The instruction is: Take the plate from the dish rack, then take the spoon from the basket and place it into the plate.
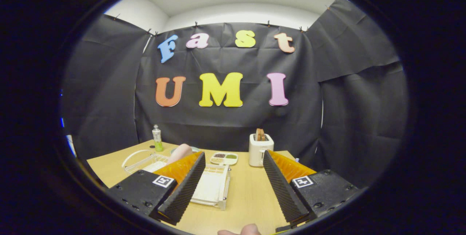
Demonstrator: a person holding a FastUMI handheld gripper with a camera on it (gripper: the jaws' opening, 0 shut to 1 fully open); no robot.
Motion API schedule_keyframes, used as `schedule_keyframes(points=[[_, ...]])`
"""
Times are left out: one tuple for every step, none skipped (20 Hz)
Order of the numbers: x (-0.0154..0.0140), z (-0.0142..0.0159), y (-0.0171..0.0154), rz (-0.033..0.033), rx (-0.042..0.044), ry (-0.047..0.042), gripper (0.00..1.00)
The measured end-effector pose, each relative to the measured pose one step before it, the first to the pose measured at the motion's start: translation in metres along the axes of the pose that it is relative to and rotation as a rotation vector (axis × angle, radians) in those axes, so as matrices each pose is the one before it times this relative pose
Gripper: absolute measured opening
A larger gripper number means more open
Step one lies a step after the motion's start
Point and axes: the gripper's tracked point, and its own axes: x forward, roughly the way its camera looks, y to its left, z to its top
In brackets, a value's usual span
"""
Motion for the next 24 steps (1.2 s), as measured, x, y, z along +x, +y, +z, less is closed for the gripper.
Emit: schedule_keyframes(points=[[0.00697, 0.00683, 0.01328, 0.03131, 0.00770, 0.02223, 1.00], [0.00837, 0.00911, 0.01213, 0.02820, 0.00681, 0.02602, 1.00], [0.01093, 0.00831, 0.00915, 0.01876, -0.00385, 0.03101, 1.00], [0.00983, 0.00848, 0.00944, 0.01322, -0.00294, 0.03022, 1.00], [0.01065, 0.00664, 0.00914, 0.01149, -0.00456, 0.03368, 1.00], [0.01098, 0.00460, 0.01102, 0.01640, -0.00157, 0.04276, 1.00], [0.01350, -0.00007, 0.01152, 0.01513, 0.00202, 0.05284, 1.00], [0.01166, 0.00107, 0.01068, 0.01253, -0.00638, 0.05513, 1.00], [0.01442, 0.00004, 0.01010, 0.00729, -0.01029, 0.05130, 1.00], [0.01457, 0.00001, 0.00873, 0.00492, -0.02012, 0.05027, 1.00], [0.01503, -0.00142, 0.00799, 0.00624, -0.01313, 0.05036, 1.00], [0.01435, -0.00200, 0.00411, 0.00141, 0.00774, 0.04683, 1.00], [0.01518, -0.00288, 0.00015, 0.00172, 0.01577, 0.04320, 1.00], [0.01364, -0.00221, 0.00013, 0.00070, 0.02386, 0.03765, 1.00], [0.01480, -0.00156, 0.00069, 0.00091, 0.02529, 0.03587, 1.00], [0.01139, -0.00265, 0.00110, 0.00310, 0.02579, 0.03489, 1.00], [0.01308, -0.00206, 0.00094, 0.00556, 0.02707, 0.03399, 1.00], [0.01105, -0.00251, 0.00047, 0.00663, 0.02128, 0.03753, 1.00], [0.00928, -0.00196, -0.00018, 0.00506, 0.02372, 0.03161, 1.00], [0.00788, -0.00047, -0.00248, -0.00605, 0.02158, 0.02569, 1.00], [0.00751, 0.00018, -0.00199, -0.00094, 0.01825, 0.01878, 0.97], [0.00428, 0.00070, -0.00019, 0.00290, 0.01700, 0.01786, 0.95], [0.00592, -0.00143, 0.00183, 0.00859, 0.01943, 0.01615, 0.93], [0.00235, -0.00026, 0.00199, 0.00741, 0.01966, 0.01662, 0.89]])
